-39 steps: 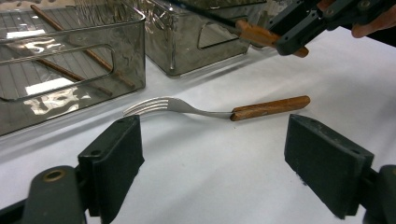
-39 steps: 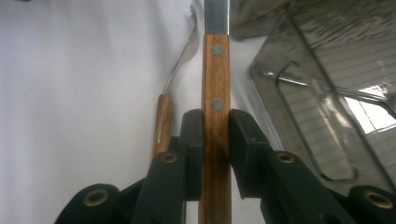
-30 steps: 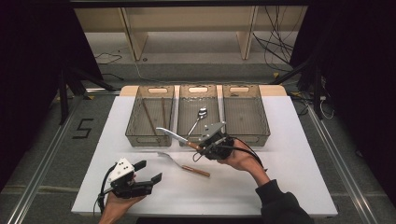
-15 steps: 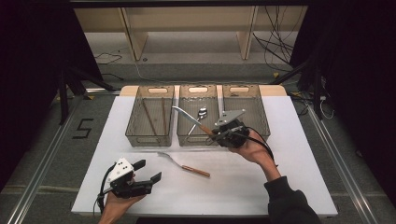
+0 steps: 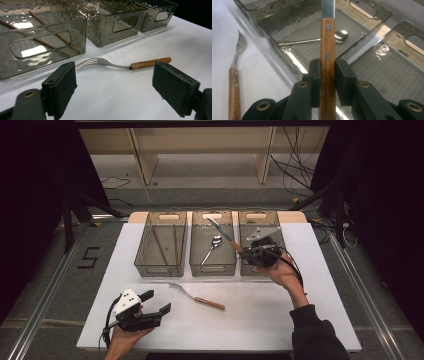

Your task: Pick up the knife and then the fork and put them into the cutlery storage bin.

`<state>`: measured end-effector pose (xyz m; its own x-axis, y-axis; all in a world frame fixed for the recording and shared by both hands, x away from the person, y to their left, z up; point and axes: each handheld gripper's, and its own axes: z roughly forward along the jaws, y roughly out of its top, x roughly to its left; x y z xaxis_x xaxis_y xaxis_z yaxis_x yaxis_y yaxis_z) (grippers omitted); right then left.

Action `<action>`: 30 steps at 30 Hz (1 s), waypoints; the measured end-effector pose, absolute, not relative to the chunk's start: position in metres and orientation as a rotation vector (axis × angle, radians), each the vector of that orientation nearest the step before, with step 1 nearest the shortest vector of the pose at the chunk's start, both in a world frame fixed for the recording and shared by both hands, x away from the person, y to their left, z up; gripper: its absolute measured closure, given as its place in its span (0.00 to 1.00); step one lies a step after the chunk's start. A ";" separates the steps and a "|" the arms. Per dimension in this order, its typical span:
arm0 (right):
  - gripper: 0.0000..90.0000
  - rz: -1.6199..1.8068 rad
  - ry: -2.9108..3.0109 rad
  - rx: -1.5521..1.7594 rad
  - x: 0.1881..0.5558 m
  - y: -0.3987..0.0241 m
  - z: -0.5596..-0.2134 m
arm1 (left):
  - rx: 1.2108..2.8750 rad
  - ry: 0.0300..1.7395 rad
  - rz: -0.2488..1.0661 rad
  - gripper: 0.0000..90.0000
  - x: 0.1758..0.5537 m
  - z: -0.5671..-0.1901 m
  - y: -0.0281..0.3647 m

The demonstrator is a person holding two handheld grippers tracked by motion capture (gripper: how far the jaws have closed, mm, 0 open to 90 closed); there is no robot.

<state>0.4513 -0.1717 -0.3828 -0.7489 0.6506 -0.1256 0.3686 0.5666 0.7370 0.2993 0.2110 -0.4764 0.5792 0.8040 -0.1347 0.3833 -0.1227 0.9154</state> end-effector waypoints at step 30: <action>0.85 0.912 2.260 1.206 0.487 -0.209 -0.385 | 1.714 0.992 0.497 0.21 0.299 -0.476 0.212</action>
